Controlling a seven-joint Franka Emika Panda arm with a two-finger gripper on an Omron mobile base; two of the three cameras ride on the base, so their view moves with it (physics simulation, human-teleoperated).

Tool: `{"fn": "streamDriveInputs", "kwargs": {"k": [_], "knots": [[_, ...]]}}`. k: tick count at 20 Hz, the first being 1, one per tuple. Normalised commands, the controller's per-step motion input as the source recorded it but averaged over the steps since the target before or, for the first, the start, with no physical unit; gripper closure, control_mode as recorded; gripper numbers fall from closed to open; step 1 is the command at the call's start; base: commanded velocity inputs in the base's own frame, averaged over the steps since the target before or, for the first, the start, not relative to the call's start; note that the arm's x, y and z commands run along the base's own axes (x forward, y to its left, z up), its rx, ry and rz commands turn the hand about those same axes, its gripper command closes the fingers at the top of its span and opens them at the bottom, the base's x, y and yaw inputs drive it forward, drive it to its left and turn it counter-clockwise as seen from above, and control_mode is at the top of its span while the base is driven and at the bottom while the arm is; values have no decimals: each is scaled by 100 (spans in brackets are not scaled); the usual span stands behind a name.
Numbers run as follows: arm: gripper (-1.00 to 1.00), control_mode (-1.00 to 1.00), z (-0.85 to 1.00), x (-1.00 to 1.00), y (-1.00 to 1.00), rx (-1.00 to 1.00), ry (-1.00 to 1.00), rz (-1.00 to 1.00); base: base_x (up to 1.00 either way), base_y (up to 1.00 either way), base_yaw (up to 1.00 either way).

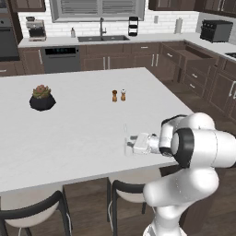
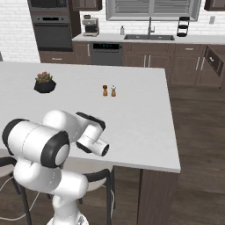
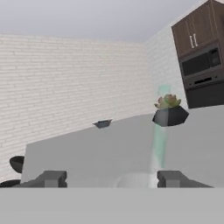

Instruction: Take a straw from the drawer in front and place it inside the glass cup on the dining counter.

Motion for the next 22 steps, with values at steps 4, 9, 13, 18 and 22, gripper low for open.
{"fn": "streamDriveInputs", "kwargs": {"k": [4,9,13,18,22], "knots": [[-100,-100,12,-56,0,0,-4,0,0,0,0],[-100,-100,37,-63,0,0,-9,0,0,0,0],[-100,-100,27,-54,0,0,-7,0,0,0,0],[-100,-100,45,-31,0,-2,-9,0,0,0,0],[-100,-100,67,-70,-19,-12,-15,0,0,0,0]]}}
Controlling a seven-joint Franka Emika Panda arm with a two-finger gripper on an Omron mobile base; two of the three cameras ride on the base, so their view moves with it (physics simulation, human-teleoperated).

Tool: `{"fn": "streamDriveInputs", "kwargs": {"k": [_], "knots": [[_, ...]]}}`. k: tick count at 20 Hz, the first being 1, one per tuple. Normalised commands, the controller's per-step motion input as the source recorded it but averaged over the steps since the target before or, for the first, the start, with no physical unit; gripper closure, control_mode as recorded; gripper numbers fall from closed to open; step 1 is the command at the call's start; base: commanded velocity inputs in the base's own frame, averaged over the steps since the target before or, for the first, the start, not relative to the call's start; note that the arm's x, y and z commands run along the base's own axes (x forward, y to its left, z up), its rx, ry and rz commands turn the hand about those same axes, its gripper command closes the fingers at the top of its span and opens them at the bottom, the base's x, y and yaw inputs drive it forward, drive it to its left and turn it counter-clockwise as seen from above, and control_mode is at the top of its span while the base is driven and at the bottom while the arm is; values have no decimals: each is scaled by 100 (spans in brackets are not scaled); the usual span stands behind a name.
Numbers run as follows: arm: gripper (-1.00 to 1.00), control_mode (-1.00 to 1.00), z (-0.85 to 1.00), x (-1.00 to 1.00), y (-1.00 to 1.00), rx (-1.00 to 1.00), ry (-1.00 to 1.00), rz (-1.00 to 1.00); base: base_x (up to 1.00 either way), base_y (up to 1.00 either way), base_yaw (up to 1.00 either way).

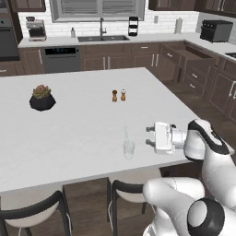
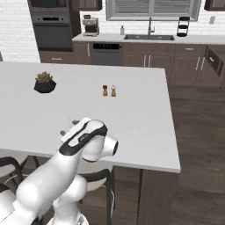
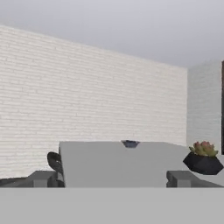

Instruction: Take a straw from the drawer in front and place it inside the glass cup on the dining counter.

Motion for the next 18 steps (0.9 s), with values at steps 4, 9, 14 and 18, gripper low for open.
{"fn": "streamDriveInputs", "kwargs": {"k": [4,9,14,18], "knots": [[-100,-100,93,-94,-30,-27,-17,0,0,0,0],[-100,-100,94,-100,-14,-33,-15,0,0,0,0],[-100,-100,67,-100,0,-38,-13,0,0,0,0],[-100,-100,41,-100,0,-37,-20,4,0,0,0]]}}
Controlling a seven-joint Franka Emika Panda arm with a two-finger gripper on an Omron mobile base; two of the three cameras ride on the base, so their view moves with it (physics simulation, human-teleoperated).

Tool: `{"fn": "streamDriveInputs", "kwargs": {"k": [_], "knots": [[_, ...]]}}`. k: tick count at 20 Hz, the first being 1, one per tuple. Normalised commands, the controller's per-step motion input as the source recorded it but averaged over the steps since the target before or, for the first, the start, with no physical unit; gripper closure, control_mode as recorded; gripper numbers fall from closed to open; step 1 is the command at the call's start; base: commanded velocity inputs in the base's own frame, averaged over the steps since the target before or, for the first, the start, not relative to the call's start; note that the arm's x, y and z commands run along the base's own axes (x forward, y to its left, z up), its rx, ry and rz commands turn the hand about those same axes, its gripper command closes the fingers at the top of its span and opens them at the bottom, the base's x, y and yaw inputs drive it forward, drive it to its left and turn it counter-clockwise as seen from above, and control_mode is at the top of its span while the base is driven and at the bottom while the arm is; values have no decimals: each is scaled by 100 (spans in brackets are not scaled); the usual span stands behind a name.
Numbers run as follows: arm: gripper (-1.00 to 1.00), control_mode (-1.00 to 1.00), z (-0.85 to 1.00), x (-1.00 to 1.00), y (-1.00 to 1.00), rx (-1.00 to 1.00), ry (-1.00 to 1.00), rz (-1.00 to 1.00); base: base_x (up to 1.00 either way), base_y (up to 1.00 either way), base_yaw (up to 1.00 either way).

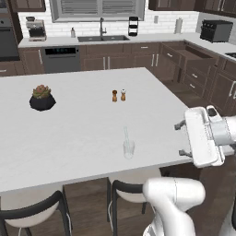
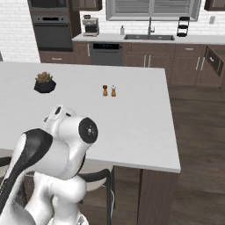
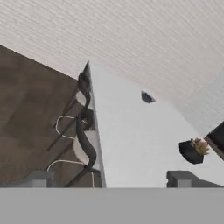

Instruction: Take a straw from the drawer in front and place it inside the glass cup on the dining counter.

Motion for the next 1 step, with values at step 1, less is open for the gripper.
{"fn": "streamDriveInputs", "kwargs": {"k": [1], "knots": [[-100,-100,30,-100,0,-37,-21,7,0,0,0]]}}
